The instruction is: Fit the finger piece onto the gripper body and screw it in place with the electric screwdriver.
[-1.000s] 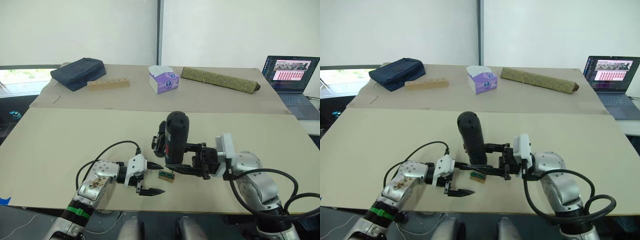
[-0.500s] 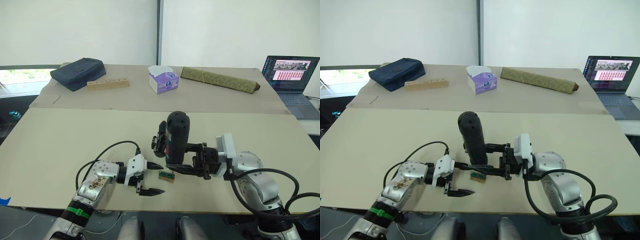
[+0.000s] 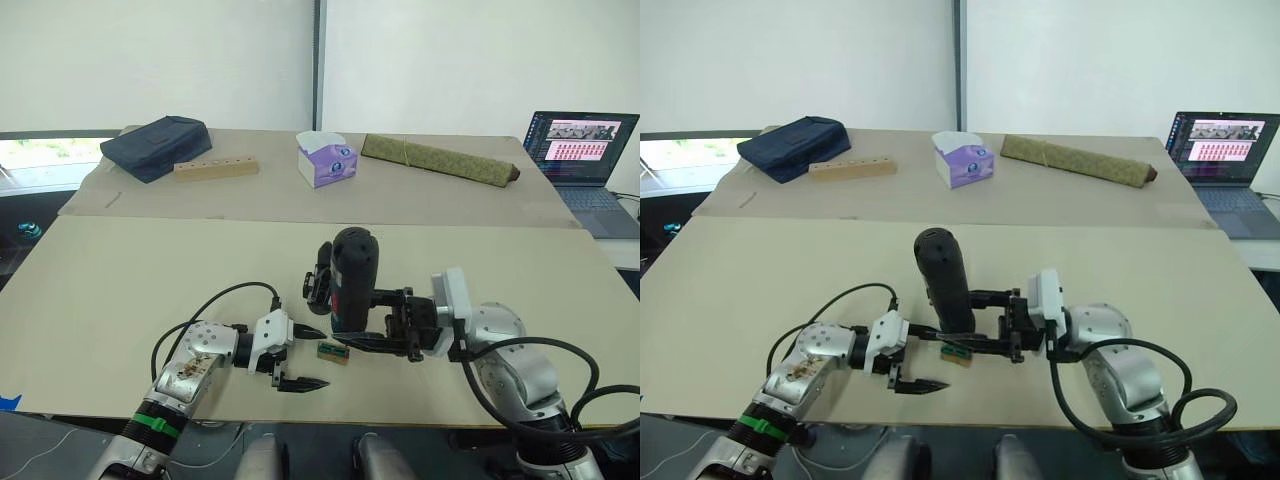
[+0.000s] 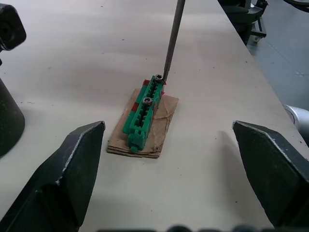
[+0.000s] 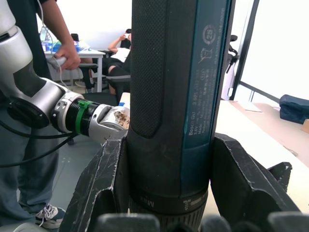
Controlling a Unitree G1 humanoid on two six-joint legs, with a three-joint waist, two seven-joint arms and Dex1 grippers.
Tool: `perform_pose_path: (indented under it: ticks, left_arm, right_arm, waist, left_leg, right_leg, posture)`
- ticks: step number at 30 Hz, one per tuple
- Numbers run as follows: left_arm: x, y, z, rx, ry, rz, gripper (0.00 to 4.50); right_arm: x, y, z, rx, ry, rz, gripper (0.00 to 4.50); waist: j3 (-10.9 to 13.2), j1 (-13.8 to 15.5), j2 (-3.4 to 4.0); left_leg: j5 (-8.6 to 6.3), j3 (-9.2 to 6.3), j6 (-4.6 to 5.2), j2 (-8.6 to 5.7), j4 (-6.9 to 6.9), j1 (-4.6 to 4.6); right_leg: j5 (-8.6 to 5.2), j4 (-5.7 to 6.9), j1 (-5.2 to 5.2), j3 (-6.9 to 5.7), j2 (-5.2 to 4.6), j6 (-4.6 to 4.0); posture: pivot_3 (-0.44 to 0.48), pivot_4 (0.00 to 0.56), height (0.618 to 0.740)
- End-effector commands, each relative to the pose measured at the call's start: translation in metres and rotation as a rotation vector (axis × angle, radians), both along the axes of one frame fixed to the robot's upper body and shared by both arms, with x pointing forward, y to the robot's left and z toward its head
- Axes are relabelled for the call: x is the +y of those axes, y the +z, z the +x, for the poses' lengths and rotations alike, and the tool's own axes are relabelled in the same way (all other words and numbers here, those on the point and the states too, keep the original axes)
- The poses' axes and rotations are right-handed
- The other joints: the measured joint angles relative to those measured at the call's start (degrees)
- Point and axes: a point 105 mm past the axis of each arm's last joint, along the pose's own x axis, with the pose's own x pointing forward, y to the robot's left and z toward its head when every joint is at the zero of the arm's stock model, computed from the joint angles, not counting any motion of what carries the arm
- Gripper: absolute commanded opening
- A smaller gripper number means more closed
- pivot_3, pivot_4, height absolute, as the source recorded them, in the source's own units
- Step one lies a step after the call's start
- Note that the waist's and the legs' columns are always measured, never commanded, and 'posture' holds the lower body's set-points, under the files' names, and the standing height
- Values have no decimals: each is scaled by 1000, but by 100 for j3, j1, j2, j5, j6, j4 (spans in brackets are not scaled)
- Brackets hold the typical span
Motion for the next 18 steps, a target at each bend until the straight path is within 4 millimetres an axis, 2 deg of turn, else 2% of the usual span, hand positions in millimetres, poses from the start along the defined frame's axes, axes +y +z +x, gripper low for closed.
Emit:
perform_pose_path:
  ticks: [1, 18]
  left_arm:
    - [3, -18, -7, 70, 4, 34, 4500]
    - [2, -17, -8, 73, 10, 31, 4500]
  right_arm:
    - [2, 13, -6, -47, 36, 33, 1907]
    - [1, 10, -7, -22, 51, 14, 1907]
  waist:
    - [-1, -1, 1]
    - [-2, -14, 2]
  left_leg:
    - [0, 0, 0, 0, 0, 0]
    - [0, 0, 0, 0, 0, 0]
  right_leg:
    - [0, 0, 0, 0, 0, 0]
    - [0, 1, 0, 0, 0, 0]
  posture:
    - [0, 150, 740]
    - [0, 150, 740]
